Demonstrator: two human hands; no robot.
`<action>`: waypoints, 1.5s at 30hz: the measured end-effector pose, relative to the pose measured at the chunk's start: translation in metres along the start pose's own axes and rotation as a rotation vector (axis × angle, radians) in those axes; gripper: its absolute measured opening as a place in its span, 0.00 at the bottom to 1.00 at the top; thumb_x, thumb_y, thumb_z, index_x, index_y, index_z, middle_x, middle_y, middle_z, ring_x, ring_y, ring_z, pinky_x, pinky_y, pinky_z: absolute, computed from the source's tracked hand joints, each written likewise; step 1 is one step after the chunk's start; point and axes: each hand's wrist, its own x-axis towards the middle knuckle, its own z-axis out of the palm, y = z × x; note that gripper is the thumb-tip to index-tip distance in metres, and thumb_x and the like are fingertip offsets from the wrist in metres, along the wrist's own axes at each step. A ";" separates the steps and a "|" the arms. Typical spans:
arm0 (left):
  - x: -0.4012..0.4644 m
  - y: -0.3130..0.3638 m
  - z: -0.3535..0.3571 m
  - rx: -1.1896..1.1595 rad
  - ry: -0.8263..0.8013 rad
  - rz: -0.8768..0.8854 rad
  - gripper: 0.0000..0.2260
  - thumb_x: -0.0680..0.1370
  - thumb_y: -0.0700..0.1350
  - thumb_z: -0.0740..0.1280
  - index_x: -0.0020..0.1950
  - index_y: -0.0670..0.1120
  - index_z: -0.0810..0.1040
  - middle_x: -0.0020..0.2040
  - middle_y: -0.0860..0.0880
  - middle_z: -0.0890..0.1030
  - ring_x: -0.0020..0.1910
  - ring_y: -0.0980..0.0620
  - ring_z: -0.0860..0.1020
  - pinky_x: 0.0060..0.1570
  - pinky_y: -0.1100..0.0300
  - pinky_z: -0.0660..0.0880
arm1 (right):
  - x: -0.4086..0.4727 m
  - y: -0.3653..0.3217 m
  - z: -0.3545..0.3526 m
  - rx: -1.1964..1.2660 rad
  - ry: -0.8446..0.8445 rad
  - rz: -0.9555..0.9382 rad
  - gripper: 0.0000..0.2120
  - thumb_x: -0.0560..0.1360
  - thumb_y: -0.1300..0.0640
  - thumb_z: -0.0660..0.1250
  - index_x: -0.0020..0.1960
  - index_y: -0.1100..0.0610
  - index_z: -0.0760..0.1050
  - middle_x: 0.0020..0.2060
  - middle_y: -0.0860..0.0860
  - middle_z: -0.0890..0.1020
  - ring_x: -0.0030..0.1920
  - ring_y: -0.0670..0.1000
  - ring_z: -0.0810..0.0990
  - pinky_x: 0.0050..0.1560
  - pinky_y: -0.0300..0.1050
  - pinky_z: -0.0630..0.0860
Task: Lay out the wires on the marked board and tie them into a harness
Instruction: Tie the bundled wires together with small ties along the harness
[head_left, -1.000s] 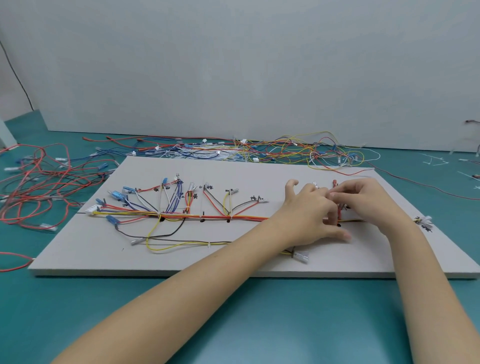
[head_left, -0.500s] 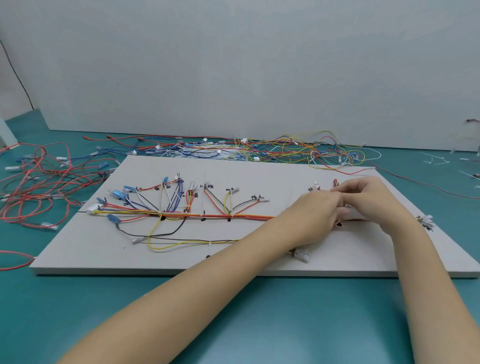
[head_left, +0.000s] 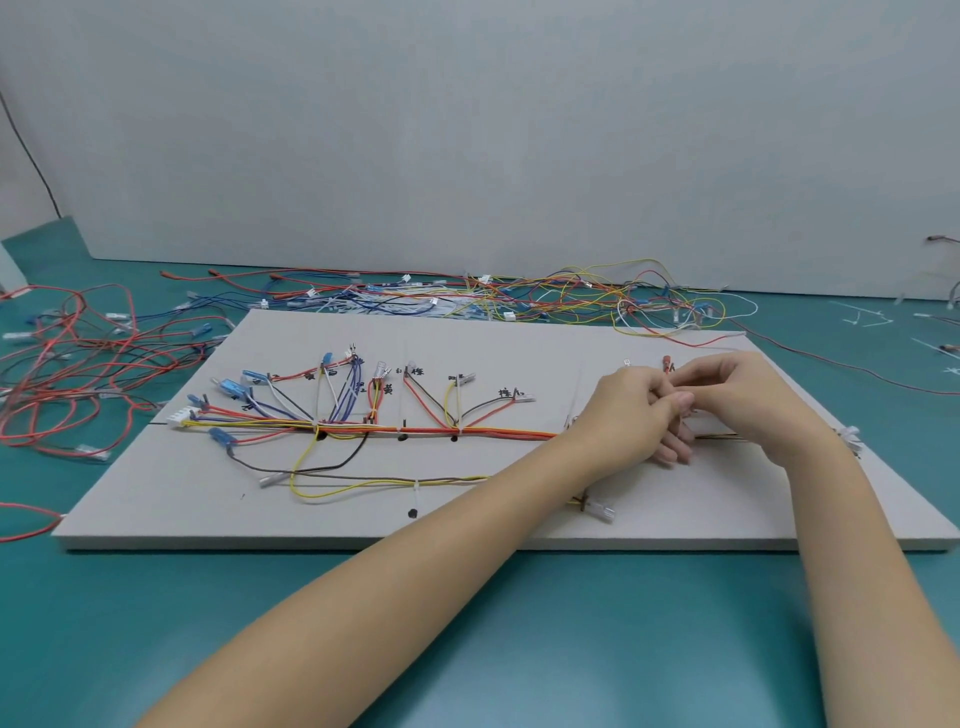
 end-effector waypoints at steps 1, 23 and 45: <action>0.000 0.000 0.000 -0.014 0.004 -0.008 0.08 0.83 0.40 0.61 0.47 0.38 0.73 0.40 0.36 0.80 0.34 0.41 0.81 0.32 0.55 0.80 | 0.000 0.000 0.000 -0.001 0.004 0.002 0.12 0.71 0.75 0.67 0.39 0.60 0.82 0.34 0.56 0.82 0.29 0.36 0.77 0.31 0.25 0.71; 0.007 -0.003 -0.001 -0.004 0.075 -0.041 0.12 0.79 0.33 0.64 0.48 0.46 0.61 0.40 0.38 0.80 0.31 0.44 0.79 0.34 0.54 0.79 | -0.001 -0.001 -0.006 0.128 -0.038 0.057 0.08 0.69 0.68 0.72 0.45 0.60 0.85 0.39 0.55 0.85 0.40 0.41 0.79 0.49 0.38 0.66; 0.013 -0.002 -0.003 -0.015 0.086 -0.090 0.13 0.79 0.31 0.63 0.47 0.45 0.61 0.36 0.41 0.78 0.31 0.45 0.78 0.35 0.55 0.79 | 0.006 0.012 -0.010 0.191 -0.148 0.088 0.07 0.72 0.65 0.71 0.44 0.56 0.86 0.40 0.59 0.86 0.38 0.49 0.83 0.42 0.41 0.74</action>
